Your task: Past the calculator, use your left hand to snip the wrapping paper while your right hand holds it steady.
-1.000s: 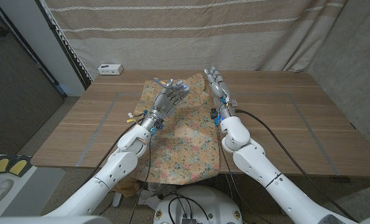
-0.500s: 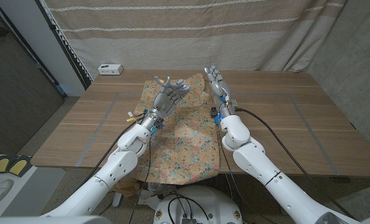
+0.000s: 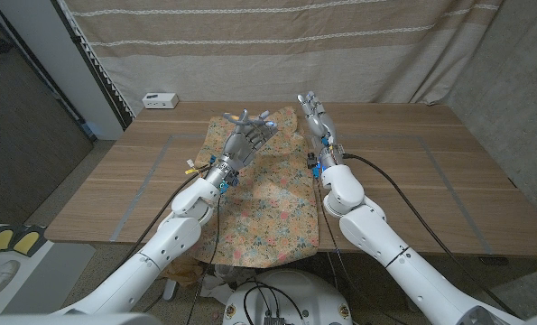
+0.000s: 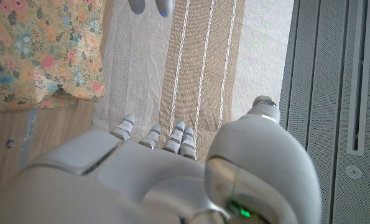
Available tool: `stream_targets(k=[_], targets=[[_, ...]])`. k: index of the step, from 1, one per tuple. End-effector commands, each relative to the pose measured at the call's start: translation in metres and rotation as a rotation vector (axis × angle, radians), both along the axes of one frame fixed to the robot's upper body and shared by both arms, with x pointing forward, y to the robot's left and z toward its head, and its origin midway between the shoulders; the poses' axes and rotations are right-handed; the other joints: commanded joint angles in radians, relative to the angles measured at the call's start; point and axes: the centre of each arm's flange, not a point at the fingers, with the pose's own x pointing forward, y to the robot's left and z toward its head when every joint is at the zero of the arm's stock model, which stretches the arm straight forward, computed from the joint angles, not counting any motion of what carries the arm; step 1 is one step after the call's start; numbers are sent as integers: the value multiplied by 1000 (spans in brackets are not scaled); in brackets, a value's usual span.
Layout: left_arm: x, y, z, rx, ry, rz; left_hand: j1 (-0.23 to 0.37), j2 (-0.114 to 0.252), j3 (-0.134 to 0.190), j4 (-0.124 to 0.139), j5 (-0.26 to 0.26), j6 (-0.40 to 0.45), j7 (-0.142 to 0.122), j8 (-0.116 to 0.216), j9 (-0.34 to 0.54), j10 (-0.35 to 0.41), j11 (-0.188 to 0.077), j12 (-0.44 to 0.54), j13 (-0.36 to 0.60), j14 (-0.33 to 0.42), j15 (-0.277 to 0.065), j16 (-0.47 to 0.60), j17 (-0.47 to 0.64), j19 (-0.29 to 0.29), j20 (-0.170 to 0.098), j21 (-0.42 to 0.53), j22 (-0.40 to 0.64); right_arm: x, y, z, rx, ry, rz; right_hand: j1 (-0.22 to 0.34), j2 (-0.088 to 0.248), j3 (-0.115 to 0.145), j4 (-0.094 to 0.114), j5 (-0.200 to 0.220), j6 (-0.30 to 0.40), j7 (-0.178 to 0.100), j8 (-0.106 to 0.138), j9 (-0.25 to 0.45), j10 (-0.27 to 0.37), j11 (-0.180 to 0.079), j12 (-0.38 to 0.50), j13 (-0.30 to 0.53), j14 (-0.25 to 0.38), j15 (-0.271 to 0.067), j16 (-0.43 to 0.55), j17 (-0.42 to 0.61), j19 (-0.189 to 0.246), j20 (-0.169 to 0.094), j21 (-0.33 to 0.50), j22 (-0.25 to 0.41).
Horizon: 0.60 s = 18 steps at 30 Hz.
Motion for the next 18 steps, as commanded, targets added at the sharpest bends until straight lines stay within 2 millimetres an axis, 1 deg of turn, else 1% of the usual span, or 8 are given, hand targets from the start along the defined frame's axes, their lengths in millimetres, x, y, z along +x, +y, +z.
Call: stream_targets(k=[1,7,8,10,12,13,15,18], targets=[[3,-3,-1,11,3,8,9,13,-12,-2,0,-17,43,11,5,29,-4,21,16,18,-171,10,7,-2,-51,-1,4,-4,-6,4,2,-18,-27,-9,0,-9,3,-2,-3,-3,-1,-1,-10,0,-5,-1,-8,-5,0,1,-3,1,0,1],[4,-5,-1,21,6,-2,19,21,-17,-4,4,-13,40,13,5,46,-5,42,31,30,-172,15,11,-2,-51,-1,4,-6,-7,4,10,-17,-37,-12,0,-11,4,-2,-4,-4,-1,-1,-11,-1,-5,-1,-9,-4,0,1,-5,2,0,1],[4,-5,-1,26,7,-8,23,24,-19,-4,5,-11,33,14,5,48,-5,47,37,30,-171,15,13,-3,-50,-1,4,-6,-7,4,10,-18,-38,-12,0,-11,4,-2,-5,-4,-1,-1,-12,0,-5,-1,-9,-4,0,1,-4,3,0,1],[5,-6,-2,37,8,-19,31,29,-30,-4,10,-7,-5,14,4,33,-4,59,57,17,-168,9,19,-5,-50,-1,5,-7,-7,3,13,-19,-39,-13,0,-11,4,-2,-5,-4,-1,-1,-11,0,-5,-1,-10,-4,0,1,-5,3,0,1],[7,-6,-2,53,11,-35,32,35,-60,3,17,-20,-48,8,1,-65,-3,48,86,-31,-161,-6,28,-14,-47,0,6,-7,-8,3,16,-18,-38,-14,1,-12,5,-3,-6,-4,-1,-1,-12,-1,-5,-1,-9,-4,1,1,-5,3,0,1],[7,-6,-2,56,13,-35,32,36,-70,5,18,-20,-49,9,0,-98,-3,42,93,-46,-157,-10,30,-18,-44,-1,6,-7,-8,3,15,-17,-40,-14,1,-12,5,-3,-6,-4,0,-1,-12,0,-5,-1,-9,-4,1,1,-5,3,0,1],[8,-7,-2,69,10,-45,37,42,-97,9,24,-19,-50,12,-1,-218,-1,-14,71,-90,-141,-16,32,-28,-30,-1,6,-7,-8,2,19,-14,-37,-14,1,-12,5,-3,-6,-5,0,-1,-12,0,-5,-1,-9,-3,1,1,-5,3,0,1],[8,-7,-2,70,11,-48,40,48,-116,12,28,-22,-51,13,-2,-298,3,-64,50,-125,-127,-14,33,-36,-23,-2,6,-8,-8,1,19,-15,-37,-15,1,-12,5,-3,-7,-4,0,-1,-12,0,-4,-1,-9,-3,1,1,-5,4,1,1]])
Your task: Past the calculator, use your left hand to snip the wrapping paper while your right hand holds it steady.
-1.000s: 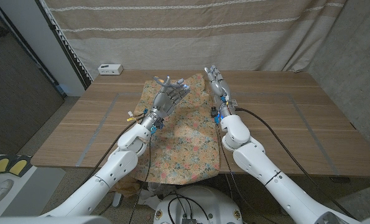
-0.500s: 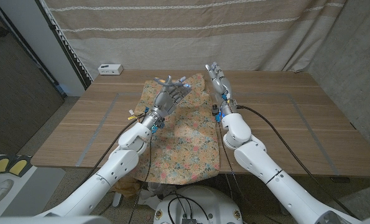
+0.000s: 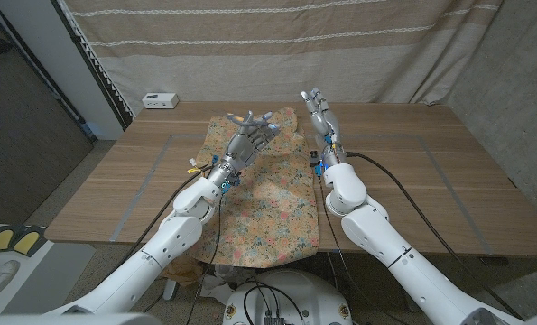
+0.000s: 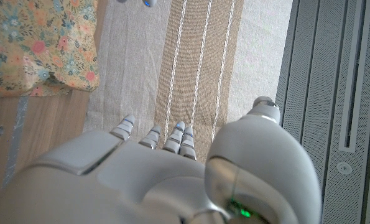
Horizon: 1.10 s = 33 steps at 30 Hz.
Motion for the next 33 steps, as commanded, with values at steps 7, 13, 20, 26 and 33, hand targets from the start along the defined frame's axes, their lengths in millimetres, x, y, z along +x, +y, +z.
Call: stream_targets(k=[7,13,20,26,33], targets=[[3,-6,-1,37,-7,-29,27,42,-45,10,20,58,106,31,-4,-195,3,-139,-58,-81,-128,14,4,-23,-21,0,4,-3,-3,-4,10,3,-9,-10,-3,-9,2,-3,-7,-4,1,-2,-3,-2,-4,-1,-9,-3,2,1,-5,4,1,1],[1,-9,-1,32,-14,-16,51,73,-44,11,29,119,154,46,-9,-195,2,-141,-52,-82,-133,25,13,-37,-28,-2,4,-4,-5,-5,15,7,-8,-11,-2,-9,2,-3,-7,-4,2,-2,-3,-3,-3,-1,-9,-3,2,1,-5,4,1,1],[1,-11,-1,26,-8,-16,81,119,-41,14,38,156,140,43,-15,-93,-1,-60,1,-28,-149,60,51,-44,-34,-3,3,-4,-6,-5,10,5,-11,-12,-2,-10,3,-3,-7,-4,3,-2,-3,-3,-3,-1,-9,-3,2,1,-5,3,2,1],[2,-11,-2,24,-5,-11,95,132,-45,13,40,162,114,37,-17,-75,-1,-20,48,-10,-147,78,78,-45,-32,-5,2,-5,-6,-5,11,2,-11,-13,-1,-10,3,-3,-7,-4,3,-2,-4,-3,-2,-1,-10,-3,3,1,-6,2,2,1],[2,-11,-2,25,-8,-6,109,138,-61,14,40,101,61,5,-16,-39,-1,58,142,7,-146,105,128,-44,-31,-5,3,-5,-6,-5,10,2,-12,-14,0,-10,3,-3,-9,-4,4,-2,-6,-3,-2,-1,-11,-3,3,1,-5,3,2,1]])
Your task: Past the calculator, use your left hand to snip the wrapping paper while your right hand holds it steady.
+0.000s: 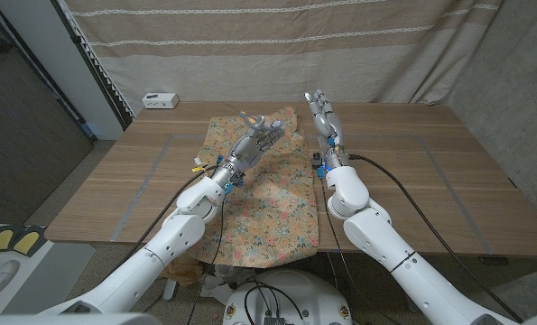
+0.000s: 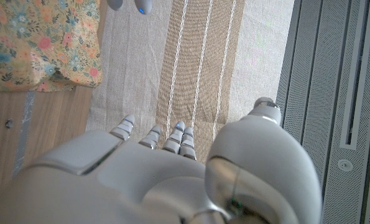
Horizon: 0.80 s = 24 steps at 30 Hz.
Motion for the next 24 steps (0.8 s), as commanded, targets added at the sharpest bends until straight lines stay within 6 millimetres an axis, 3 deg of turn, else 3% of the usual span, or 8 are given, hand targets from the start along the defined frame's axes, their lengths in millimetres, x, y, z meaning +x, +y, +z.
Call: stream_targets(k=[1,11,18,24], targets=[[0,-1,0,-5,-2,16,10,9,-12,0,6,-23,-9,-9,2,35,0,50,55,29,-151,22,29,-2,-29,-1,3,-1,-1,0,-3,-4,-4,-5,1,-6,-1,-3,-9,-4,4,3,-6,-2,-2,-1,-11,-4,3,1,-5,2,3,1],[0,0,0,-8,-4,16,21,16,-19,1,7,-30,-27,-10,3,81,0,124,138,42,-153,46,71,5,-30,0,3,-2,1,-1,1,-2,-6,-4,2,-6,-2,-3,-10,-6,5,3,-7,-4,-2,-1,-11,-2,3,0,-5,2,3,0],[-1,1,-1,-9,-3,15,34,26,-22,3,8,-10,-11,-6,2,125,1,196,224,62,-161,75,115,10,-26,0,4,-3,1,-1,1,-3,-6,-4,3,-6,-2,-3,-10,-6,6,3,-7,-3,-1,-1,-11,-2,3,0,-4,2,4,0],[-1,1,-2,-7,-5,13,37,24,-25,3,7,-17,-16,-10,2,124,2,212,248,53,-162,77,127,11,-24,0,4,-4,1,-1,3,-6,-9,-3,4,-6,-3,-3,-10,-7,6,3,-7,-5,0,-2,-12,-4,3,0,-4,2,4,0]])
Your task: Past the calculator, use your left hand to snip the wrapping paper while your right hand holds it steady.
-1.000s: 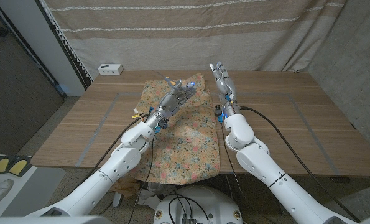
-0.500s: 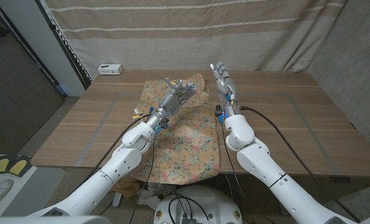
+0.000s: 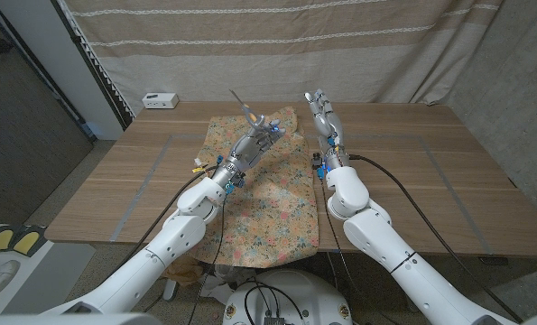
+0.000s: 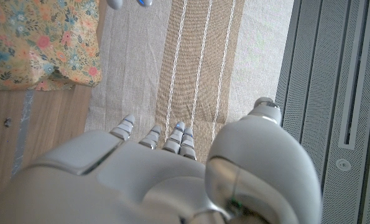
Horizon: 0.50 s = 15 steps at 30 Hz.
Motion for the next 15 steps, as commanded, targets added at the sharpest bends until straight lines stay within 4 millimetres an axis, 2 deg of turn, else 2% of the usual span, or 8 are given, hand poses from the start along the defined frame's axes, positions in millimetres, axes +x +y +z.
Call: stream_targets(k=[1,11,15], targets=[[-1,1,-1,-1,-2,-1,11,-4,-13,1,7,1,-1,-1,2,8,-3,16,19,0,-157,4,10,8,-28,0,4,-2,1,0,1,-4,-5,-3,4,-6,-3,-3,-6,-3,7,3,-7,-3,0,4,-13,-4,3,0,-4,2,4,0],[-1,2,-3,-5,6,17,10,-19,-22,1,5,-5,2,-3,2,11,-4,39,52,15,-162,14,23,13,-23,1,5,-6,-2,4,-3,-28,-15,-4,4,-7,-3,-4,-21,2,2,3,-12,-3,-1,4,-13,-2,3,0,-5,1,4,0],[-1,3,-4,-8,10,23,-5,-43,-34,5,1,-8,16,-4,2,18,-3,56,75,15,-160,16,32,15,-20,1,5,-6,-1,6,-5,-33,-15,-5,3,-8,-3,-4,-23,3,2,2,-16,-7,-2,4,-13,-1,4,0,-4,3,4,0]])
